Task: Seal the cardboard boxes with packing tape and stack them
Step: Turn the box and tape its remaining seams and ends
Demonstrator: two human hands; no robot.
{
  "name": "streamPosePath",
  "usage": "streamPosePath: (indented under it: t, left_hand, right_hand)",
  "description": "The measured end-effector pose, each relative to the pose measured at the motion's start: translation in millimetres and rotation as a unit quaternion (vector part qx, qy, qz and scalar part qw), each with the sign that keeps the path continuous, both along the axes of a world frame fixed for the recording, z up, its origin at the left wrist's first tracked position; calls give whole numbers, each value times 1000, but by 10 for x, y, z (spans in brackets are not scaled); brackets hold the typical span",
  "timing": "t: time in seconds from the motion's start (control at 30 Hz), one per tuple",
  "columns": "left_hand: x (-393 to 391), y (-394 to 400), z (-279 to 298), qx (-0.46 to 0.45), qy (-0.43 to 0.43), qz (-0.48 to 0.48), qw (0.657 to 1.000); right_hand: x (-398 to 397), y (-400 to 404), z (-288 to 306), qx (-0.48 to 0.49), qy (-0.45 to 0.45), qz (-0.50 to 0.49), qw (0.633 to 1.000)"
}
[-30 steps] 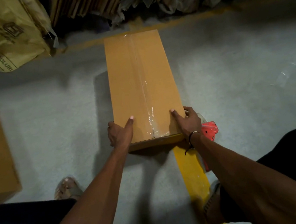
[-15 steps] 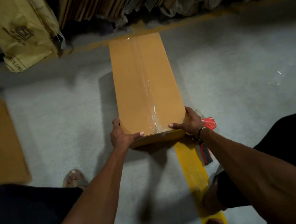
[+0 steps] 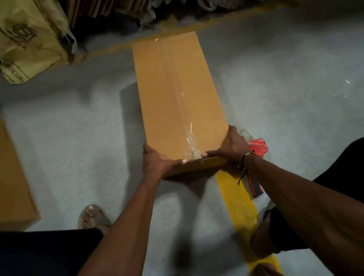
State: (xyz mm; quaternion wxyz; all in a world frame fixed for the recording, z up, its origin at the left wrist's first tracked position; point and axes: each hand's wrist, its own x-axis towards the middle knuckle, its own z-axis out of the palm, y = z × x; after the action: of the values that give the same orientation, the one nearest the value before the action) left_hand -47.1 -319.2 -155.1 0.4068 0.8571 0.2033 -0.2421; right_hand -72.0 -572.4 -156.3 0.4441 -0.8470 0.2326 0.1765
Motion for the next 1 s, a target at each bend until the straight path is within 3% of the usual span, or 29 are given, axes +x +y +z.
streamPosePath:
  t: [0.3,0.4,0.5,0.63,0.8,1.0]
  left_hand:
    - [34,214,-33,-76,43,5,996]
    - [62,249,4,-82,49,29,995]
    - [127,39,120,-62,31,73,995]
    - [186,-272,133,43,29,76,996]
    - [338,-382,81,120,20,76,990]
    - [552,-366,17,103,58,115,986]
  right_hand:
    - [44,-286,95,74,52,63,994]
    - [64,-233,111,81,51,43,995]
    - [202,51,159,43,16,-34,998]
    - [400,358,58,-30,-5,-95,995]
    - [476,386,-114,-112,-7,-112,987]
    - [599,289,-171,-47,16,-123,991]
